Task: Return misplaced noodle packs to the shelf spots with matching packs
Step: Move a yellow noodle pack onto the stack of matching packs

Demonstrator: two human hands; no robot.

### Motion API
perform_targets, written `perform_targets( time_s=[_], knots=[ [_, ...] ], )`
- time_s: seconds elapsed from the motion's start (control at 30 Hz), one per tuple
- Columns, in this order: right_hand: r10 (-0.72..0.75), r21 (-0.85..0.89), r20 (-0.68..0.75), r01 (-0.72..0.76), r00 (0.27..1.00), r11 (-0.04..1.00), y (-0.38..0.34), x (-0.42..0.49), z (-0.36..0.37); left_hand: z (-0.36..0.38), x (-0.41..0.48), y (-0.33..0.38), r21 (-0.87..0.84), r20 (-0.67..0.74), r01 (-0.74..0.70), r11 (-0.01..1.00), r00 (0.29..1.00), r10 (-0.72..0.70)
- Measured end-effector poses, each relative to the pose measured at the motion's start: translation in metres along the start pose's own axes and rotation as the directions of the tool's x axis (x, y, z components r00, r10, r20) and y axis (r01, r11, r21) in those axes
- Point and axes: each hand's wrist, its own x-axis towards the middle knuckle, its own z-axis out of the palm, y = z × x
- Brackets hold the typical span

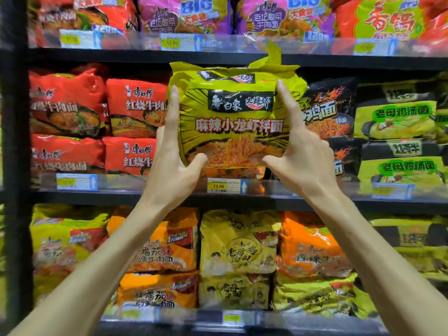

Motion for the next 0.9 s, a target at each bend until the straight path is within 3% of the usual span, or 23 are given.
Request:
perform_targets(
  time_s=[0.3,0.53,0.7,0.9],
  knots=[
    [-0.058,0.242,0.137,0.024,0.989,0.970,-0.028,-0.095,-0.018,-0.038,-0.122,0.046,0.081,-0.120,0.164,0.983,0.981,-0.153],
    [-0.162,0.460,0.271,0.019,0.949,0.888,-0.068,-0.179,-0.002,-0.100,-0.225,0.070,0.228,-0.178,0.346,0.910,0.934,-0.310],
    [-0.248,0.574,0.330,0.015,0.911,0.818,-0.118,-0.221,0.009,-0.150,-0.284,0.089,0.359,-0.269,0.466,0.809,0.881,-0.388],
    [-0.346,0.686,0.402,-0.028,0.848,0.727,-0.206,-0.258,0.022,-0.232,-0.344,0.096,0.335,-0.361,0.572,0.749,0.812,-0.459]
  ],
)
